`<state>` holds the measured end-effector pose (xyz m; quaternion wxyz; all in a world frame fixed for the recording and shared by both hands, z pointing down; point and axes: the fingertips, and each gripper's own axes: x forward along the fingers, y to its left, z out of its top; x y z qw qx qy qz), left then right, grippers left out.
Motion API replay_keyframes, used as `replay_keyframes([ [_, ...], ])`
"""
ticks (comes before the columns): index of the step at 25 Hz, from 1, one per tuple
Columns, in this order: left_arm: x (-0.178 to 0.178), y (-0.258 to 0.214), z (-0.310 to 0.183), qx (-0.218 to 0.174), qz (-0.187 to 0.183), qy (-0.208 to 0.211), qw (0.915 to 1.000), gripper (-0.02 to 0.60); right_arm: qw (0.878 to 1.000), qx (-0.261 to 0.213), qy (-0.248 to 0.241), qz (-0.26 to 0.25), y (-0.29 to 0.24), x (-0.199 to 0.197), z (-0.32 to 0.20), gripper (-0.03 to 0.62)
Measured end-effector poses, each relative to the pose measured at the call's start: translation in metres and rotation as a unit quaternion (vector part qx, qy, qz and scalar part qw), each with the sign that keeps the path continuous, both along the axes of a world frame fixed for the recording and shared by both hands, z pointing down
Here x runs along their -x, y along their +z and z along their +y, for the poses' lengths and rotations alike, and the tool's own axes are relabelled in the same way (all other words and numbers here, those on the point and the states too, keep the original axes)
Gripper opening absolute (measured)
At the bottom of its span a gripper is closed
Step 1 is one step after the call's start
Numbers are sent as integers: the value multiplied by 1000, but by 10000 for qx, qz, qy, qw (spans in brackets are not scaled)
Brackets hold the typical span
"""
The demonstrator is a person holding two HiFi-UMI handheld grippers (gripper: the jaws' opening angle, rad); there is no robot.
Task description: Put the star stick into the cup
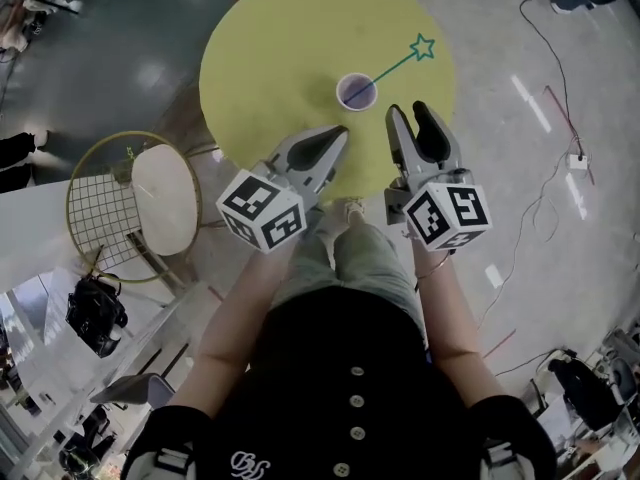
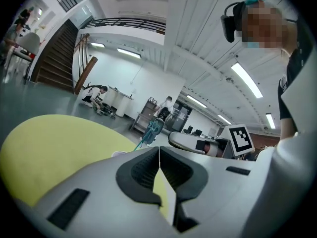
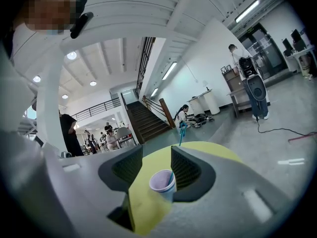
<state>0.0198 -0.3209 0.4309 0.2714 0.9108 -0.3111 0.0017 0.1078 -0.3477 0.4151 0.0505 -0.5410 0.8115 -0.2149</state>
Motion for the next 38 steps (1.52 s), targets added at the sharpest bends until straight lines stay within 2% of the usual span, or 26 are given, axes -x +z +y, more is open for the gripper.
replay_keyframes([
  [4,-5,-13,7,-191,93,40,9998,14,9998,-98,-180,67,-9,6,20,157],
  [8,-13,-23,27,-323,203,214,9990,14,9991,-354,-207,71,-23,9,45,70],
  [17,6,-40,77,-457,363,361,9976,12,9977,-672,-57,73,-46,30,102,5],
  [22,16,-58,102,-685,445,257,9963,12,9985,-486,-100,213,-43,41,133,3],
  [31,26,-69,141,-810,513,457,9943,12,9969,-510,-169,570,-54,64,174,3],
  [38,35,-69,162,-863,409,508,9941,12,9963,-437,-223,701,-49,77,200,3],
])
